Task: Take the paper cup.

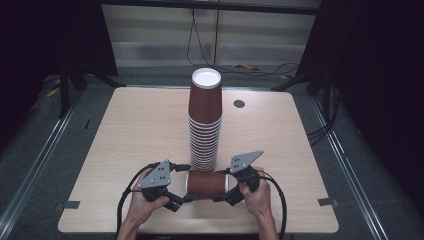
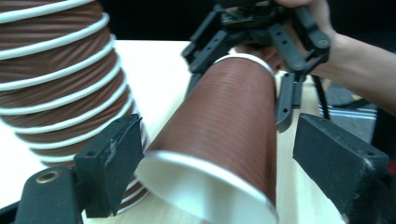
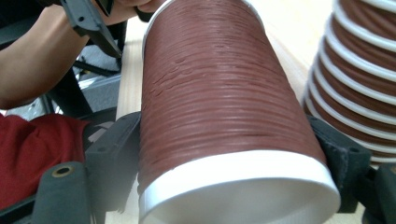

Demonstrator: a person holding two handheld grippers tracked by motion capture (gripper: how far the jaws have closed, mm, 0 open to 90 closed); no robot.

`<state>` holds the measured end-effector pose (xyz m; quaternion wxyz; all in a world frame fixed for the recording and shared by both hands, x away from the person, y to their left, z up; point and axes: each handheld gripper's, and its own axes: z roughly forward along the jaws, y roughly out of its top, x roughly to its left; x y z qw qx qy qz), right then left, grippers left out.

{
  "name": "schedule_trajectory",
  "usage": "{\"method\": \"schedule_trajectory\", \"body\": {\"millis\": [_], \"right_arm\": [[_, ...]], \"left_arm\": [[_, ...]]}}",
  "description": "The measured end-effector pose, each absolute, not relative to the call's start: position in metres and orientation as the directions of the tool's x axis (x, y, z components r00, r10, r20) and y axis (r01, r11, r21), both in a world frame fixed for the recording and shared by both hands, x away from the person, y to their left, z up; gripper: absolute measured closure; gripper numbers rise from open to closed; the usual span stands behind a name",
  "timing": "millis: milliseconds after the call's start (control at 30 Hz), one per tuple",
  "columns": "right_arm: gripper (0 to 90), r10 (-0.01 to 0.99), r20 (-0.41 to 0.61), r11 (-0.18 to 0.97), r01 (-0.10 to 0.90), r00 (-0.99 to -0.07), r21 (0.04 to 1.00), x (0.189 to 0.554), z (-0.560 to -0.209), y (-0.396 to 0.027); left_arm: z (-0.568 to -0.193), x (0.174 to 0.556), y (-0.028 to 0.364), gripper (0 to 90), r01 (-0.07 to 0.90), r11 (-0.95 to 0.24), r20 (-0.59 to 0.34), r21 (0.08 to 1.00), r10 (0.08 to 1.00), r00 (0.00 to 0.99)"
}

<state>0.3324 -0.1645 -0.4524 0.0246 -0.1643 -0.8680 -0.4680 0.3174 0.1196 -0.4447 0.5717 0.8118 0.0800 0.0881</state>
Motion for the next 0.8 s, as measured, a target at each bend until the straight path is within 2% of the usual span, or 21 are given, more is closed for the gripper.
{"method": "schedule_trajectory", "body": {"millis": [267, 467, 800], "right_arm": [[20.6, 0.286, 0.193, 0.446, 0.308, -0.939, 0.840, 0.329, -0.459, -0.176], [20.6, 0.262, 0.212, 0.390, 0.304, -0.942, 0.869, 0.328, -0.467, -0.180], [20.6, 0.249, 0.226, 0.315, 0.299, -0.942, 0.901, 0.328, -0.475, -0.186]], "left_arm": [[-0.450, 0.316, 0.124, 15.6, 0.055, -0.294, 0.025, 0.954, 0.264, 0.964], [-0.456, 0.314, 0.128, 15.5, 0.071, -0.260, 0.003, 0.963, 0.275, 0.961], [-0.461, 0.314, 0.126, 15.4, 0.081, -0.231, -0.021, 0.970, 0.250, 0.968]]}}
